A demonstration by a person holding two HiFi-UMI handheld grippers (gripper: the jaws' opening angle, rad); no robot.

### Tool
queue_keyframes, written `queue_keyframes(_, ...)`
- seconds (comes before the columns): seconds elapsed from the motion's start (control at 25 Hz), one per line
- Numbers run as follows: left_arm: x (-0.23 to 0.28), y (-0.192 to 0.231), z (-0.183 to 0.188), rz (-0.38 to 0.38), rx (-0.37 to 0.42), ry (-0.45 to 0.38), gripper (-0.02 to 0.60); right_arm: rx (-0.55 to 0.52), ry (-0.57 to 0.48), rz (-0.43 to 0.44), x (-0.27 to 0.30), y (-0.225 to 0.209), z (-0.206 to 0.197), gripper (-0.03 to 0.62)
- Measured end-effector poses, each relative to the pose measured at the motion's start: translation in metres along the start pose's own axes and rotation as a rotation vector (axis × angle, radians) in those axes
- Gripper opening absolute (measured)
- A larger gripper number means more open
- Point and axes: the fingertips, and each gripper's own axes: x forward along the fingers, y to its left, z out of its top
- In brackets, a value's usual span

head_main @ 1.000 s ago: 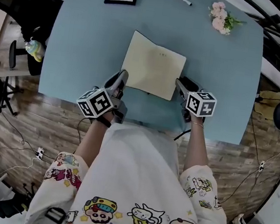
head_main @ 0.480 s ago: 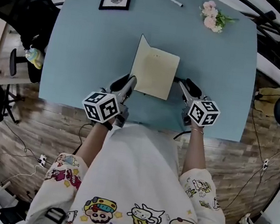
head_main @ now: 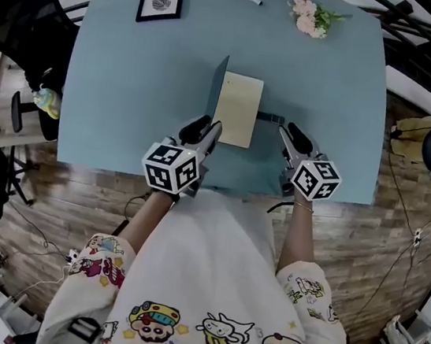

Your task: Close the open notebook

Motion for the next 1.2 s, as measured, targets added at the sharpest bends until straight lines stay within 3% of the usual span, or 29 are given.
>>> queue_keyframes(0.24, 0.016, -0.018, -0.011, 0.026, 0.105, 0.052, 0.157, 0.030, -0.019, -0.037, -0.022, -0.006, -0.008, 0.150)
queue_keyframes(0.56, 0.040, -0.035, -0.033, 0.142, 0.245, 0.125, 0.163, 0.064, -0.034, -0.092, -0.051, -0.012, -0.023, 0.144)
queue_keyframes(1.2, 0.084, -0.047, -0.086, 0.157, 0.459, 0.242, 0.227, 0.095, -0.018, -0.143, -0.076, -0.022, -0.053, 0.137)
